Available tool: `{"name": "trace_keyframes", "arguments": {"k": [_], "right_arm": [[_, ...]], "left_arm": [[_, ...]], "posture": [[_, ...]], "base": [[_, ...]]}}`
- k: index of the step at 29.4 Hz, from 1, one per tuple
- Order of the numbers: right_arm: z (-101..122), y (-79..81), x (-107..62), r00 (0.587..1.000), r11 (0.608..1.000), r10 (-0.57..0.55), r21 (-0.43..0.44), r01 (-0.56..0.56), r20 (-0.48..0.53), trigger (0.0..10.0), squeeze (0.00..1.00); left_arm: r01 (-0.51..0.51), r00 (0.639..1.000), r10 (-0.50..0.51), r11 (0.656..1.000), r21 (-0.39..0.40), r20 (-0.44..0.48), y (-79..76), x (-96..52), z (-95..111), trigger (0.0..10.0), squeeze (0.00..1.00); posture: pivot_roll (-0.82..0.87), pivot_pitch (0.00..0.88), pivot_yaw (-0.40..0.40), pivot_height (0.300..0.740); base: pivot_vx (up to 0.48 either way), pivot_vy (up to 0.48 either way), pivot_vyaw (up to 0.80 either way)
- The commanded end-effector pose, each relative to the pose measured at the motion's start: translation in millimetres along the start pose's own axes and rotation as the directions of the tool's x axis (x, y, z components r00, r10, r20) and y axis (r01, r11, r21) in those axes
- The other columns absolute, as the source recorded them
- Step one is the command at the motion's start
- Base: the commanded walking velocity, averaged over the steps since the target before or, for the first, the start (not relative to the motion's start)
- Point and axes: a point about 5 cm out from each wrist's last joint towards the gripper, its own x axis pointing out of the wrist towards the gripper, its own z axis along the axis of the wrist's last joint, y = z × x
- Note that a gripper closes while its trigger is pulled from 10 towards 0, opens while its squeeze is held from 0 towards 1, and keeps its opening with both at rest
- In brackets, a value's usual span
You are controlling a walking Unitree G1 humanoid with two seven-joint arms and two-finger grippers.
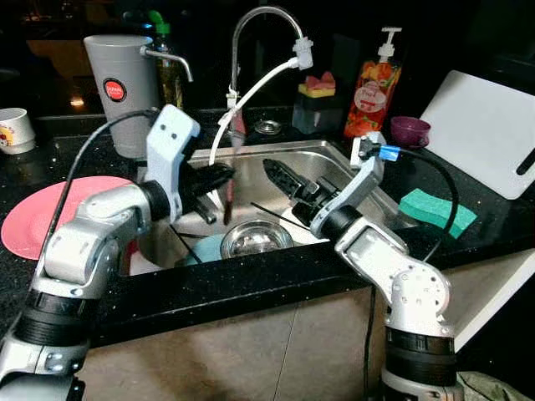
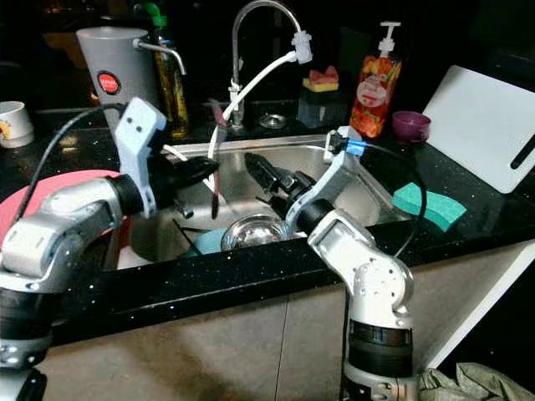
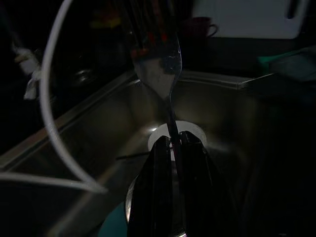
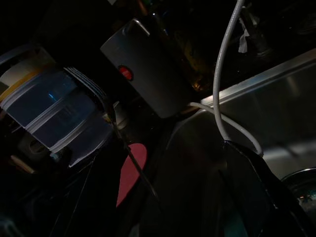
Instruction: Kitchen organization
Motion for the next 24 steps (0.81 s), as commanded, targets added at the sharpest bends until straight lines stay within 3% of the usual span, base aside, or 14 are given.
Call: {"name": "trace_keyframes", "arguments": {"k": [1,4,6,9,19,24], "right_arm": [[-0.5,-1.0,-2.8,1.0,1.0,-0.01,-0.002,0.01,-0.003,10.0,0.0],[0.4,2.1,-1.5,1.0,1.0,0.003,-0.03,-0.003,-0.005,10.0,0.0],[-2.0,9.4,1.5,0.999,0.991,0.025,-0.134,-0.029,-0.03,10.0,0.0],[-7.0,17.5,4.8,0.997,0.977,0.052,-0.204,-0.063,-0.06,10.0,0.0],[-11.7,26.1,12.7,0.993,0.962,0.091,-0.25,-0.109,-0.081,10.0,0.0],[-9.6,22.3,14.8,0.995,0.958,0.075,-0.274,-0.09,-0.065,10.0,0.0]], "left_arm": [[-0.011,1.0,0.011,1.0,0.011,0.009,1.8,0.8,4.3,10.0,0.0],[0.024,1.0,-0.024,1.0,0.017,-0.007,-3.5,2.8,-0.3,10.0,0.0],[0.048,0.999,-0.048,0.999,0.01,-0.015,-8.9,6.0,-5.1,10.0,0.0],[0.082,0.997,-0.082,0.997,-0.006,-0.005,-15.0,9.9,-5.8,10.0,0.0],[0.18,0.983,-0.179,0.982,-0.048,0.026,-35.3,17.3,-3.3,10.0,0.0],[0.256,0.966,-0.254,0.965,-0.064,0.037,-46.8,14.4,-3.7,10.0,0.0]], "posture": [[0.06,0.116,-0.055,0.74],[0.07,0.114,-0.056,0.74],[0.06,0.111,-0.054,0.74],[0.06,0.111,-0.054,0.74],[0.07,0.098,-0.06,0.74],[0.07,0.098,-0.06,0.74]], "base": [[0.0,0.0,0.0],[0.0,0.0,0.0],[0.0,0.0,0.0],[0.0,0.0,0.0],[0.0,0.0,0.0],[0.0,0.0,0.0]]}}
